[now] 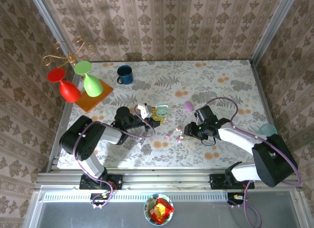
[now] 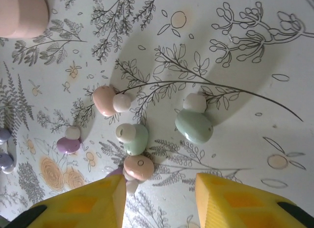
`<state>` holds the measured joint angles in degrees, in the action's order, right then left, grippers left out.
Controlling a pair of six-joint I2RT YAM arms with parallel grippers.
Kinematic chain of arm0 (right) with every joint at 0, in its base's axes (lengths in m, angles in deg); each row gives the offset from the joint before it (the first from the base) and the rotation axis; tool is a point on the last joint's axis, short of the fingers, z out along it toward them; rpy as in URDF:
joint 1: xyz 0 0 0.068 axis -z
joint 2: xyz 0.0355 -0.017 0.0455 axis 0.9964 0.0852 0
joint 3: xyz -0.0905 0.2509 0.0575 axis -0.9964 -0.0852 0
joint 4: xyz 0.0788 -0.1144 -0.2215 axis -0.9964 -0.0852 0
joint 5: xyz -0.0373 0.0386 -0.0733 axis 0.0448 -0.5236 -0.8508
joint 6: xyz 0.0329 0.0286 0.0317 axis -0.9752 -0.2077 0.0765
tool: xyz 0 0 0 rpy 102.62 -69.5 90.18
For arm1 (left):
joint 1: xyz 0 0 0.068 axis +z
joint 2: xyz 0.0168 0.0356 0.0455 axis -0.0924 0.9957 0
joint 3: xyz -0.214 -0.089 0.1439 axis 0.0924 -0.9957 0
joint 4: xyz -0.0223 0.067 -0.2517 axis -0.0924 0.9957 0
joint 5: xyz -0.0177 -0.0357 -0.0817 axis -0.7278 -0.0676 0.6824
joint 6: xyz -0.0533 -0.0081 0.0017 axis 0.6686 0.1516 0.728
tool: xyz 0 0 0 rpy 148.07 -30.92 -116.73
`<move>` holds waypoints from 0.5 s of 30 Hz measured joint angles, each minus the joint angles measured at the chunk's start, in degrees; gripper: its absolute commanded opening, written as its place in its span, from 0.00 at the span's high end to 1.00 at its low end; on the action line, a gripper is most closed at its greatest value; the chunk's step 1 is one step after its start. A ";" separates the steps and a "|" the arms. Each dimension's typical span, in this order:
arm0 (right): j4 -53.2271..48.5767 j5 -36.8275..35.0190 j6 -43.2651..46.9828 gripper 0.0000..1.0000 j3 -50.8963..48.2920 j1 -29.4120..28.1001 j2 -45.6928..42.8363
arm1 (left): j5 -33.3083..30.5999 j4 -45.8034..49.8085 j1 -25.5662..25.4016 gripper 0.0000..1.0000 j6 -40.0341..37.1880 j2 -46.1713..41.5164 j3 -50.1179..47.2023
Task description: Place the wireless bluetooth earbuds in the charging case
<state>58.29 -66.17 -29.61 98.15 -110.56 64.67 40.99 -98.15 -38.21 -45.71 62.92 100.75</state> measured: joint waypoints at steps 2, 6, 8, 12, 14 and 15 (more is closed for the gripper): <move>1.55 0.26 -0.26 0.57 0.00 0.00 1.77 | 0.02 0.00 0.00 0.78 0.00 0.00 0.00; 4.48 0.52 -0.94 0.60 0.02 0.00 5.55 | 0.04 0.00 0.00 0.78 0.00 0.00 0.00; 5.07 0.42 -1.27 0.61 0.02 0.00 6.51 | 0.02 -0.02 0.00 0.78 0.00 0.00 0.00; 5.16 -0.44 -1.31 0.63 0.07 0.02 6.51 | 0.02 0.00 0.00 0.78 0.00 0.00 0.00; 5.16 -0.74 -1.31 0.63 0.07 0.13 6.51 | 0.02 0.00 0.00 0.78 0.00 0.00 0.00; 5.22 -0.90 -1.33 0.63 0.07 0.17 6.51 | 0.02 -0.02 0.00 0.78 0.00 0.00 0.00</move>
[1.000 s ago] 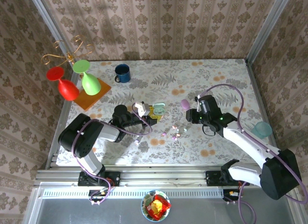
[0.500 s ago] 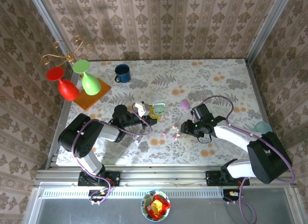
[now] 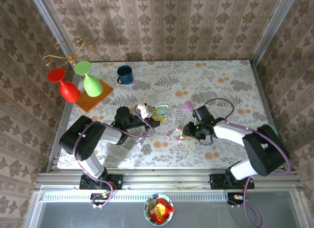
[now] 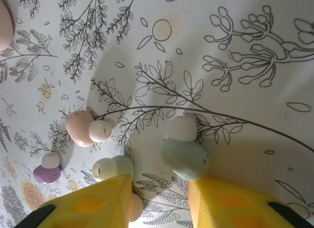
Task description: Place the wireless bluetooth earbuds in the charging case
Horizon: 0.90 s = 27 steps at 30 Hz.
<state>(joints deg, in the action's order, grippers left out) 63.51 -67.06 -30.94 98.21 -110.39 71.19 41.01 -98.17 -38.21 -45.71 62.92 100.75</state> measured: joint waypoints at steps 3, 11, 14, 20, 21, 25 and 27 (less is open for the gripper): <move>0.20 -0.90 0.02 0.63 0.24 0.50 0.02 | 0.00 0.02 0.00 0.78 0.00 0.00 0.00; 0.68 -3.98 0.02 0.63 1.42 1.86 0.46 | 0.00 0.02 0.00 0.78 0.00 0.00 0.00; 1.16 -4.04 -0.24 0.64 1.77 1.88 1.40 | 0.02 0.00 0.00 0.78 0.00 0.11 0.00; 3.63 -4.76 -1.66 0.68 1.84 1.88 1.88 | 0.17 0.04 0.00 0.78 0.00 0.76 0.00; 3.93 -5.05 -1.86 0.68 1.84 1.92 1.95 | 0.17 0.00 0.00 0.78 0.00 0.79 0.00; 5.25 -5.49 -2.93 0.69 1.84 2.43 2.86 | 0.20 0.02 0.00 0.78 0.00 0.85 0.00; 5.62 -5.64 -3.10 0.70 1.84 2.60 3.26 | 0.20 0.02 0.00 0.78 0.00 0.85 0.00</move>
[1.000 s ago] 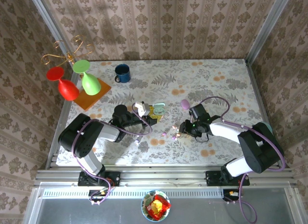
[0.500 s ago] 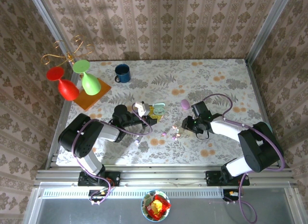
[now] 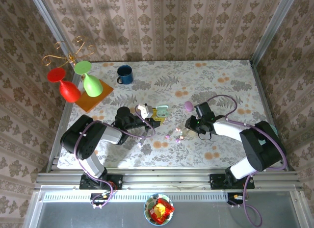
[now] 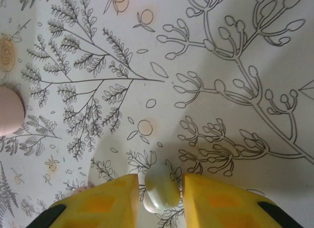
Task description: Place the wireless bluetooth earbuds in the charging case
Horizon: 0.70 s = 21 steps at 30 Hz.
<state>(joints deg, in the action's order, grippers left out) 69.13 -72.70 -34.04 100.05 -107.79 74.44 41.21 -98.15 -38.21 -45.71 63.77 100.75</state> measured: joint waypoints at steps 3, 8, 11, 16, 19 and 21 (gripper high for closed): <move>0.31 0.07 0.00 0.70 0.00 0.44 0.42 | 0.00 0.00 0.00 0.78 0.00 0.00 0.00; 0.37 0.50 0.26 0.73 0.22 1.33 0.72 | 0.00 0.00 0.00 0.78 0.00 0.00 0.00; 0.35 0.63 0.66 0.74 0.48 1.70 1.11 | 0.00 0.00 0.00 0.78 0.00 0.00 0.00; -0.07 1.55 1.11 0.77 1.09 1.86 1.84 | 0.00 0.00 0.00 0.78 0.00 0.00 0.00; -0.02 2.23 1.51 0.80 1.25 1.97 1.99 | 0.00 0.00 0.00 0.78 0.00 0.00 0.00; -0.02 2.40 1.68 0.82 1.46 2.01 2.14 | 0.00 0.00 0.00 0.78 0.00 0.00 0.00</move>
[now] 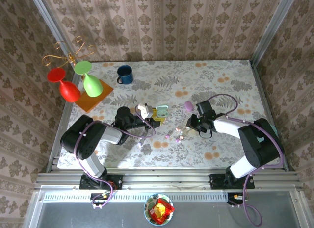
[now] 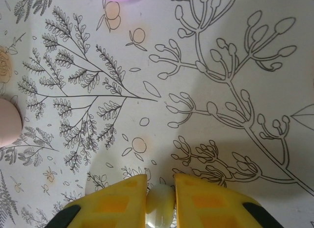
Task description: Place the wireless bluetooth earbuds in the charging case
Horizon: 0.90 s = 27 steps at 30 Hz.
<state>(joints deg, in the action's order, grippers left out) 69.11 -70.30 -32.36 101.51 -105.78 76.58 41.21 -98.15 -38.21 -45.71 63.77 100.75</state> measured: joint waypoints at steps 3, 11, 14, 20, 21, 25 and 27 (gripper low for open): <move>0.00 0.48 0.11 0.83 0.42 0.04 0.37 | 0.00 0.00 0.00 0.78 0.00 0.00 0.00; -0.76 -0.24 4.20 0.82 0.52 -0.07 -1.01 | -0.02 0.00 0.02 0.78 -0.31 0.00 0.00; -0.90 -1.27 7.10 0.82 0.50 -0.42 -4.26 | 0.00 -0.15 0.20 0.78 -0.57 0.28 0.00; -0.70 -4.83 14.25 0.82 0.35 -2.99 -14.93 | 0.17 -0.17 0.44 0.78 -0.83 3.34 0.13; -0.46 -5.40 15.50 0.82 0.35 -3.65 -16.90 | 0.31 -0.15 0.42 0.78 -0.83 3.87 0.31; 0.00 -6.67 19.67 0.83 0.44 -5.88 -22.60 | 0.46 -0.13 0.44 0.78 -0.83 4.96 1.01; -0.31 -6.88 21.42 0.82 1.16 -6.93 -23.63 | 0.48 -0.20 0.44 0.78 -0.83 5.01 1.18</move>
<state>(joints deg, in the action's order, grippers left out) 68.80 -77.18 -10.94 102.67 -112.70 52.96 41.69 -98.35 -37.77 -46.54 68.78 101.93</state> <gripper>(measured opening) 0.177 0.369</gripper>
